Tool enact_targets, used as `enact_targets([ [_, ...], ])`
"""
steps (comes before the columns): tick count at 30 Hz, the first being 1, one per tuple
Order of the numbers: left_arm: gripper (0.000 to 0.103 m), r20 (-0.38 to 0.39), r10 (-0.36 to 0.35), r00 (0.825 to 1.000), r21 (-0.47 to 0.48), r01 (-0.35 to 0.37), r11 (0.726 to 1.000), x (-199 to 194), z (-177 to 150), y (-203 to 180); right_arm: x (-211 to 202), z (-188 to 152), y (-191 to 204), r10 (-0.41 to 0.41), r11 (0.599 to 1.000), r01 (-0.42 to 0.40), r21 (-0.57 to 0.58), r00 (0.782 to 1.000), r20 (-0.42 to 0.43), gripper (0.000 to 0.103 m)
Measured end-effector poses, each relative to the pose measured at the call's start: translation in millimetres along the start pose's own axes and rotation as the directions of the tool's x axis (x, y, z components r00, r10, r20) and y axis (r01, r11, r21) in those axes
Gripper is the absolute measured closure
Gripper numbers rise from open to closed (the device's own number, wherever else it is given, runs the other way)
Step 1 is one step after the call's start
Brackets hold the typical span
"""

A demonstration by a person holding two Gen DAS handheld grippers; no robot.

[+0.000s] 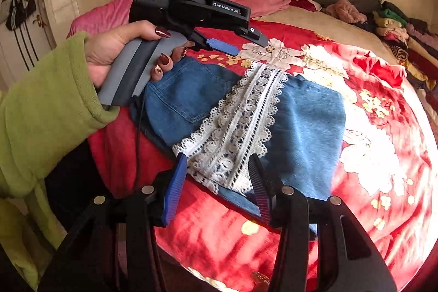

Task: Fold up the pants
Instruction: 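Hold the lace with the left tool while the right tool regrasps and smooths it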

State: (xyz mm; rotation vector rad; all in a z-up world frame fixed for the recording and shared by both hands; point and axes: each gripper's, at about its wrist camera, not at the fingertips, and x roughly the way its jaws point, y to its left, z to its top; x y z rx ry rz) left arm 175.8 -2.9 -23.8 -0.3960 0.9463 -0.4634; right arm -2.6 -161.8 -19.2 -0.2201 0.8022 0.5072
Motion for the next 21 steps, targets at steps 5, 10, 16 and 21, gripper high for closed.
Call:
enact_targets([
  [5, 0.039, -0.081, 0.034, 0.996, 0.026, -0.032, 0.999, 34.1, -8.7, -7.9, 15.1, -6.3, 18.2, -0.061, 0.988, 0.056, -0.142, 0.997, -0.035, 0.059],
  [10, 0.06, -0.099, 0.074, 0.992, 0.039, -0.071, 0.997, 46.6, -10.9, -7.9, 41.9, -0.7, 16.5, -0.057, 0.986, 0.044, -0.161, 0.995, -0.077, 0.098],
  [16, 0.06, -0.1, 0.064, 0.993, 0.032, -0.061, 0.998, 41.6, -9.6, -3.9, 31.8, 16.7, 20.4, 0.102, 0.993, -0.103, -0.065, 0.994, -0.028, 0.098],
  [21, 0.06, -0.102, 0.089, 0.991, 0.046, -0.084, 0.995, 46.9, -10.1, -7.6, 52.3, 11.2, 20.9, 0.117, 0.993, -0.119, -0.011, 0.989, -0.091, 0.09],
])
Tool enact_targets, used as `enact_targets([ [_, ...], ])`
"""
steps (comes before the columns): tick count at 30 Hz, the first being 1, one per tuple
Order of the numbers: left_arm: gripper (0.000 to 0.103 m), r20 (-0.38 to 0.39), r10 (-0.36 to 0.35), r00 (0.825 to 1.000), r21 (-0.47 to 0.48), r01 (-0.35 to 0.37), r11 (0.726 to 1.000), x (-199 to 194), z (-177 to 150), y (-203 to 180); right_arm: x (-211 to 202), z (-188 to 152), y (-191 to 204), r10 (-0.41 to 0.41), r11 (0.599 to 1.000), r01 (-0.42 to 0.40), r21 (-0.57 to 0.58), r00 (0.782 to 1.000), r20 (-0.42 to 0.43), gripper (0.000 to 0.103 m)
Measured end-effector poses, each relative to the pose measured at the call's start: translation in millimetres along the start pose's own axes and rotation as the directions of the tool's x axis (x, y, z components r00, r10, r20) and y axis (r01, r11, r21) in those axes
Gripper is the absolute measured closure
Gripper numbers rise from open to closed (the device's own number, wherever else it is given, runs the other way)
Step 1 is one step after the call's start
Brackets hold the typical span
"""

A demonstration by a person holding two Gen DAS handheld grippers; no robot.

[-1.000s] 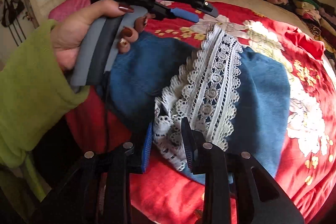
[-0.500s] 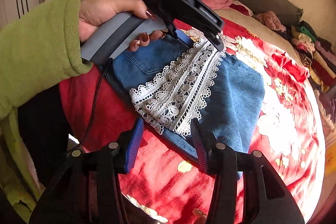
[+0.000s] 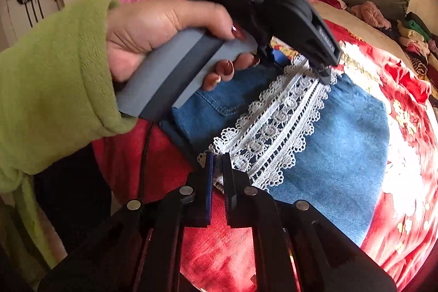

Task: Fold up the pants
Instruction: 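Hold the lace with the left tool while the right tool regrasps and smooths it, then open both tools and release the lace edge onto the denim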

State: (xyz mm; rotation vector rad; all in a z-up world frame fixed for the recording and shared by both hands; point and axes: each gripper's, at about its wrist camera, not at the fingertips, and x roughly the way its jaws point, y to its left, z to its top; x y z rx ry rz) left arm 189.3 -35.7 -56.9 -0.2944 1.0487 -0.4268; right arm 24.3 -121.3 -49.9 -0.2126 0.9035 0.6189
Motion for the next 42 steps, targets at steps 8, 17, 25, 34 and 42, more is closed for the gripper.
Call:
enact_targets([
  [8, 0.085, 0.05, 0.012, 0.999, 0.015, -0.013, 1.0, -5.9, -3.7, -9.3, -43.6, -8.5, -57.0, -0.066, 0.977, 0.043, 0.209, 0.992, 0.104, 0.063],
  [17, 0.073, 0.06, 0.096, 0.994, 0.012, -0.097, 0.995, -3.5, -7.9, -1.1, -21.4, -38.7, -89.5, -0.15, 0.933, 0.169, 0.319, 0.985, -0.082, 0.059],
  [25, 0.052, 0.139, 0.153, 0.978, 0.05, -0.161, 0.986, -45.0, -14.1, -14.6, -33.4, -43.9, -87.9, -0.128, 0.936, 0.136, 0.325, 0.991, -0.047, 0.048],
  [34, 0.022, 0.212, 0.174, 0.962, 0.087, -0.196, 0.977, -94.8, -34.4, -36.2, -58.2, -40.7, -91.5, -0.143, 0.929, 0.129, 0.346, 0.99, 0.017, 0.032],
  [42, 0.016, 0.175, 0.182, 0.968, 0.104, -0.202, 0.974, -112.6, -66.9, -44.1, -78.3, -39.9, -100.2, -0.174, 0.917, 0.135, 0.375, 0.982, 0.072, 0.023],
])
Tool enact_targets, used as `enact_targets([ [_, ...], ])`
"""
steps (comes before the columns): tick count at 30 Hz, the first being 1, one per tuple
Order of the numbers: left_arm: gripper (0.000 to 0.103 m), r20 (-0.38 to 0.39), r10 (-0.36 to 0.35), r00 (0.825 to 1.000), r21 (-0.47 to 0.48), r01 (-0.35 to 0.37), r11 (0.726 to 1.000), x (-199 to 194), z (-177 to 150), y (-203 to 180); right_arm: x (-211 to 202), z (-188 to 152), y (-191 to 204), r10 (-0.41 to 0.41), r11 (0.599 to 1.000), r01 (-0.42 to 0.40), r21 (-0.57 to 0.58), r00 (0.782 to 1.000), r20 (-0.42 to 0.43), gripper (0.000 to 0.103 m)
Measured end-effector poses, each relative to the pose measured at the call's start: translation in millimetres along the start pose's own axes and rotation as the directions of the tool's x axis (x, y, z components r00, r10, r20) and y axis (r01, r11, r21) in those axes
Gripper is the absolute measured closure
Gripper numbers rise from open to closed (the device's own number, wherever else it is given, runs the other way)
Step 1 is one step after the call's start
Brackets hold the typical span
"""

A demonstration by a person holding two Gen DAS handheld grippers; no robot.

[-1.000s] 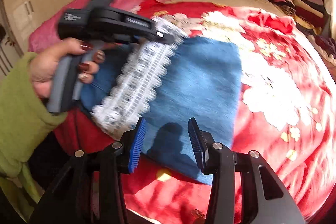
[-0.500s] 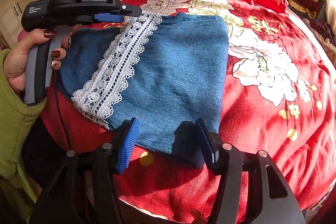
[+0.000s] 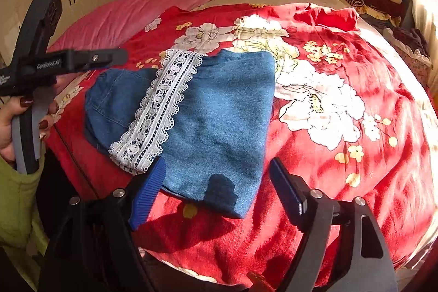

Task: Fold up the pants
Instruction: 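Open both tools and release the lace edge onto the denim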

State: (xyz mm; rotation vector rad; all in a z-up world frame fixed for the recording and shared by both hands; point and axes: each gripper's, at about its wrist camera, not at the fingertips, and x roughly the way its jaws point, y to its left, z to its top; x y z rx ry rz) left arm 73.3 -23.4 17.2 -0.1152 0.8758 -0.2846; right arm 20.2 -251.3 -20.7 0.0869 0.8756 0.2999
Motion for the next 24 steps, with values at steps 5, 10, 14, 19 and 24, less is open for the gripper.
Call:
enact_targets([
  [5, 0.016, -0.04, -0.026, 0.999, 0.005, 0.026, 1.0, -2.5, -27.0, -6.9, -4.0, 2.1, -2.0, 0.001, 1.0, -0.001, 0.006, 1.0, 0.016, 0.023],
  [10, 0.039, -0.087, -0.075, 0.993, -0.011, 0.074, 0.997, 8.1, -51.4, -16.7, -3.0, 2.5, 5.9, 0.018, 1.0, -0.017, -0.021, 1.0, 0.02, 0.024],
  [14, 0.089, -0.124, -0.074, 0.989, 0.038, 0.079, 0.996, 21.9, -61.7, -32.1, 7.6, 3.1, 15.7, 0.019, 0.998, -0.019, -0.067, 1.0, -0.002, 0.029],
  [19, 0.093, -0.176, 0.011, 0.984, 0.094, 0.006, 0.996, 38.9, -76.2, -33.4, 35.1, -5.8, 15.6, -0.012, 0.995, 0.005, -0.097, 0.997, -0.074, 0.036],
  [24, 0.091, -0.194, -0.025, 0.981, 0.045, 0.034, 0.998, 43.5, -84.5, -20.2, 52.0, -23.6, 2.7, -0.055, 0.995, 0.043, -0.092, 0.989, -0.14, 0.039],
])
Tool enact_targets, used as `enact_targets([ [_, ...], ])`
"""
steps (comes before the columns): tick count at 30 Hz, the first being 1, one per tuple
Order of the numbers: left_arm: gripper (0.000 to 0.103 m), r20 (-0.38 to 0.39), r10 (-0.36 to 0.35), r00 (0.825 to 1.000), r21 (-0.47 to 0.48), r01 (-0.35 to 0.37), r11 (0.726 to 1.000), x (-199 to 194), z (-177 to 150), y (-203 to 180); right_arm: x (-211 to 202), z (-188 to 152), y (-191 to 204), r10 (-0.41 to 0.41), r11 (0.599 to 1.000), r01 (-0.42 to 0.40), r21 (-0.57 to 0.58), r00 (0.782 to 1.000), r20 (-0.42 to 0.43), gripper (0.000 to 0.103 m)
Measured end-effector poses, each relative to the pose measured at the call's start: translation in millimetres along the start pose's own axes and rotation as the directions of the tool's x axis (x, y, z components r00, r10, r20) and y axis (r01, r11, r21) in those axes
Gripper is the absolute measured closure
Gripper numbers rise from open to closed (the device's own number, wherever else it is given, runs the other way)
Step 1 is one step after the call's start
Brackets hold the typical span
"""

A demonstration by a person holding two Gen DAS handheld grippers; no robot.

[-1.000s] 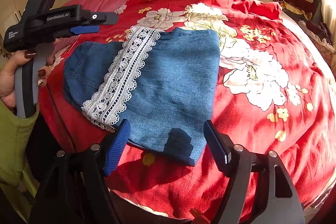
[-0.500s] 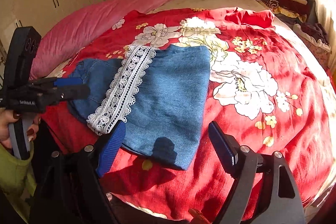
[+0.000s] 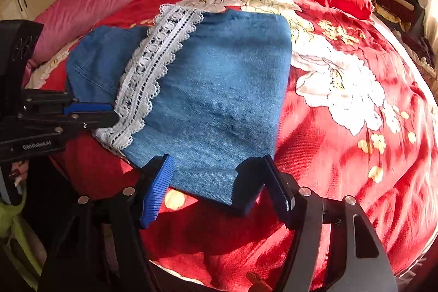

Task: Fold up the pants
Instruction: 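Open both tools and release the lace edge onto the denim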

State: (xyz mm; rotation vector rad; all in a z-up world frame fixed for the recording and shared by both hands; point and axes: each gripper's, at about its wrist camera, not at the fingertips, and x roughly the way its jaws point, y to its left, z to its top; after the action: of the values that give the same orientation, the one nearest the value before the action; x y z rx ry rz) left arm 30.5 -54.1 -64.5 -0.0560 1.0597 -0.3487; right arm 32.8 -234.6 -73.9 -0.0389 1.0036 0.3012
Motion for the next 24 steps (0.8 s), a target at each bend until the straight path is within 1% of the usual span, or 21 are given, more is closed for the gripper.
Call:
enact_targets([
  [3, 0.091, 0.004, -0.004, 1.0, 0.001, 0.004, 1.0, -1.9, 0.0, -1.0, -1.8, -0.6, -6.4, 0.019, 0.999, -0.019, 0.04, 1.0, -0.005, 0.038],
  [7, 0.09, 0.015, -0.011, 1.0, -0.001, 0.011, 1.0, -8.5, 1.3, -4.2, -12.5, -0.4, -8.4, 0.023, 0.998, -0.024, 0.06, 1.0, 0.021, 0.037],
  [11, 0.081, 0.022, -0.012, 1.0, 0.002, 0.012, 1.0, -12.4, 1.2, -6.5, -21.3, 0.1, -10.7, 0.035, 0.996, -0.038, 0.085, 0.999, 0.041, 0.037],
  [13, 0.079, 0.025, -0.015, 1.0, 0.005, 0.014, 1.0, -13.9, 1.3, -8.1, -25.5, 0.9, -10.1, 0.033, 0.996, -0.038, 0.086, 0.998, 0.05, 0.037],
  [14, 0.079, 0.026, -0.014, 1.0, 0.007, 0.014, 1.0, -14.6, 1.0, -8.9, -27.6, 1.2, -10.0, 0.034, 0.995, -0.039, 0.088, 0.998, 0.056, 0.035],
  [15, 0.078, 0.028, -0.015, 1.0, 0.009, 0.015, 1.0, -15.2, 1.2, -9.7, -29.4, 2.2, -10.2, 0.032, 0.995, -0.038, 0.091, 0.998, 0.062, 0.03],
  [16, 0.078, 0.029, -0.016, 0.999, 0.009, 0.015, 1.0, -16.0, 1.1, -10.2, -31.5, 2.8, -9.9, 0.029, 0.995, -0.035, 0.094, 0.997, 0.069, 0.021],
  [18, 0.076, 0.034, -0.017, 0.999, 0.01, 0.016, 1.0, -18.1, 0.9, -11.0, -34.9, 4.4, -10.0, 0.032, 0.994, -0.039, 0.098, 0.996, 0.078, 0.02],
  [20, 0.071, 0.038, -0.016, 0.999, 0.008, 0.015, 1.0, -20.1, 0.8, -10.5, -37.2, 5.4, -9.6, 0.027, 0.994, -0.036, 0.1, 0.996, 0.084, 0.018],
  [22, 0.069, 0.043, -0.014, 0.999, 0.004, 0.014, 1.0, -22.6, 0.7, -9.7, -39.5, 6.2, -9.2, 0.027, 0.994, -0.036, 0.1, 0.996, 0.09, 0.016],
  [24, 0.064, 0.048, -0.014, 0.999, 0.001, 0.014, 1.0, -25.2, 0.7, -9.6, -40.8, 7.0, -8.8, 0.021, 0.994, -0.03, 0.1, 0.996, 0.092, 0.016],
])
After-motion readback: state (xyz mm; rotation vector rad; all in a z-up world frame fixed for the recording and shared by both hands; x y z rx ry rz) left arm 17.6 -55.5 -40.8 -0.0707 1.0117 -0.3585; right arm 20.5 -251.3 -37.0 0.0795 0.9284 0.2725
